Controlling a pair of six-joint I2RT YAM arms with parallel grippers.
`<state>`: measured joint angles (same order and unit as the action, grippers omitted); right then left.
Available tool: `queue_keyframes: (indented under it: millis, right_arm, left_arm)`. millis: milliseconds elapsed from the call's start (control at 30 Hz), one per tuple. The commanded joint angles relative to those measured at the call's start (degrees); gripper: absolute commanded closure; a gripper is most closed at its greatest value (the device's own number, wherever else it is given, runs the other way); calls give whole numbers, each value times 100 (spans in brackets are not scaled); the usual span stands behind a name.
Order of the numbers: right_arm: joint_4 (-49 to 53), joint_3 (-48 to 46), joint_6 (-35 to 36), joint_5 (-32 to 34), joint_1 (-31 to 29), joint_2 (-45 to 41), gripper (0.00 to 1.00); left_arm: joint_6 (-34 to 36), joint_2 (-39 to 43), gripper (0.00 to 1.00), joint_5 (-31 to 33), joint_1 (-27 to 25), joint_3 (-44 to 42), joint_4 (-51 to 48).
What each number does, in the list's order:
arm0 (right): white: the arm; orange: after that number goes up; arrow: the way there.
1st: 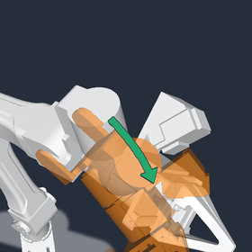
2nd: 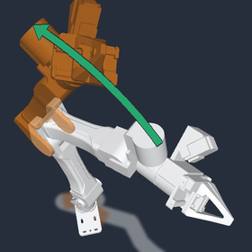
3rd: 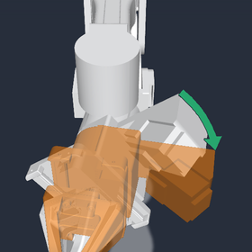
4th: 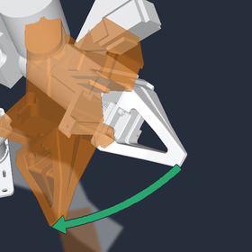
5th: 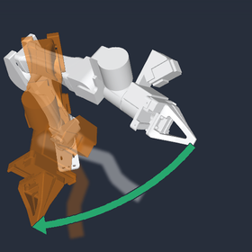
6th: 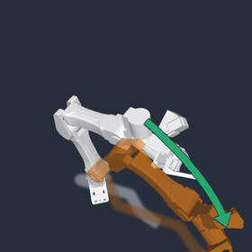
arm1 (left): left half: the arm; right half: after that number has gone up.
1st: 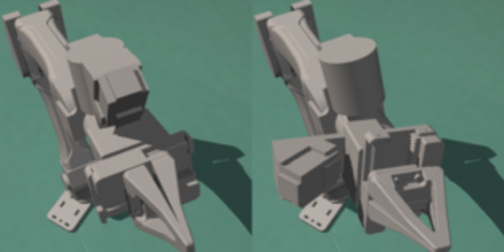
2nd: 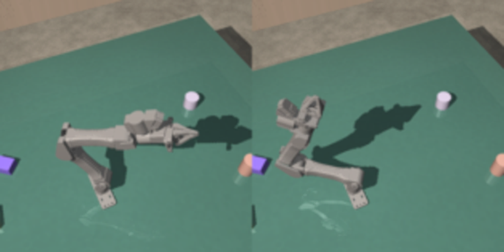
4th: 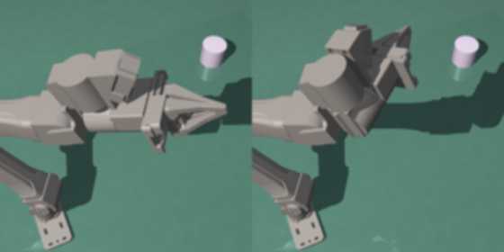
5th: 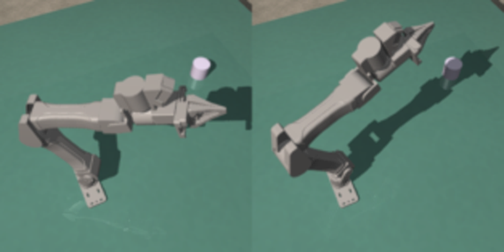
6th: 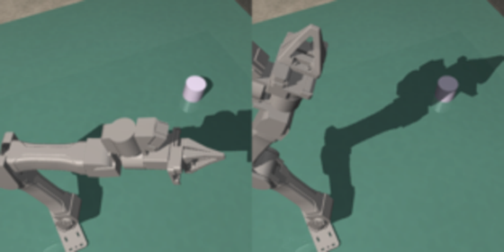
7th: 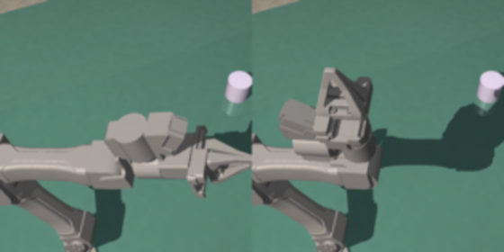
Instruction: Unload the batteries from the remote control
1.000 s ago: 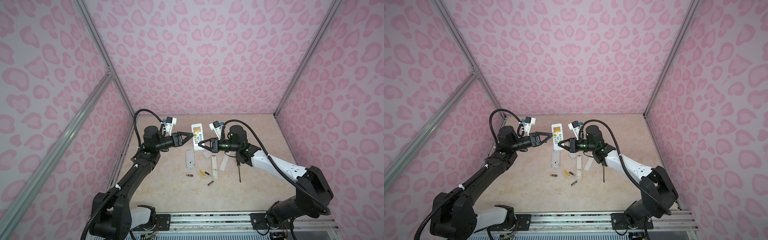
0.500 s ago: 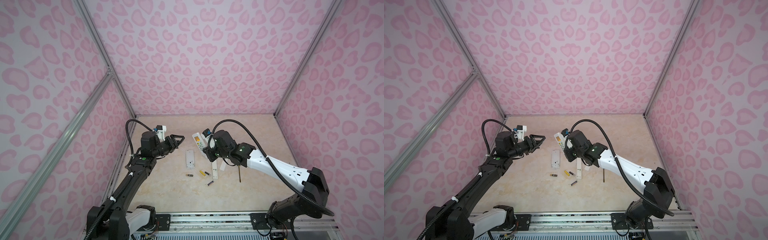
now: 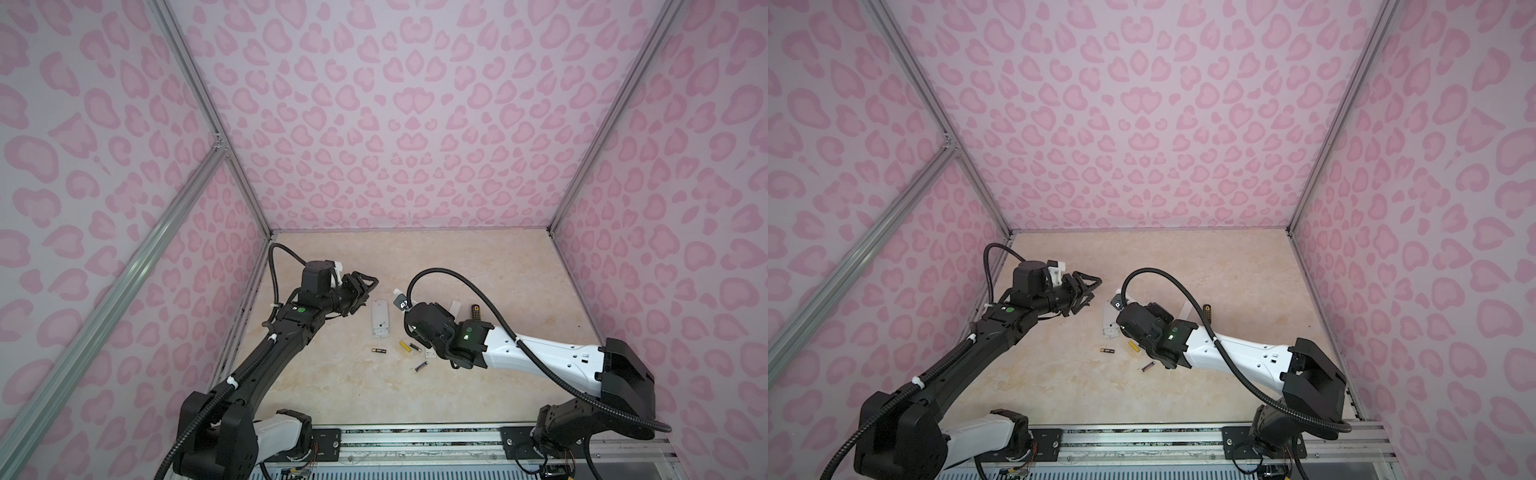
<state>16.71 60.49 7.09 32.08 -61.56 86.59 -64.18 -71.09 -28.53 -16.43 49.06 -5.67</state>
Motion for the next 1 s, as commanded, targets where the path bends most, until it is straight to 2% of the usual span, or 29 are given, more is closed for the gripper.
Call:
queue_keyframes:
  millis: [0,167,333,567,767,967]
  right_arm:
    - [-717,-143,510,840,-223,94,100]
    - [-969,-213,986,1188,-452,298,100]
    - [-1165,-275,1290,1373,-606,485,100]
    - [-1457,-270,1638,1515,-812,713,100]
    - [-1498,-243,1777,1643,-849,900,99]
    - [-1513,-275,1790,1632,-865,896,90]
  left_arm:
    - [-413,-95,36,-98,-78,8,-110]
    - [-650,-247,34,-373,-218,-28,-166]
    - [-897,-187,34,-322,-273,-175,-103]
    - [-1123,-440,40,-583,-315,-206,12]
    - [-1162,-649,57,-740,-353,-127,66]
    - [-1085,-685,88,-785,-353,-79,100]
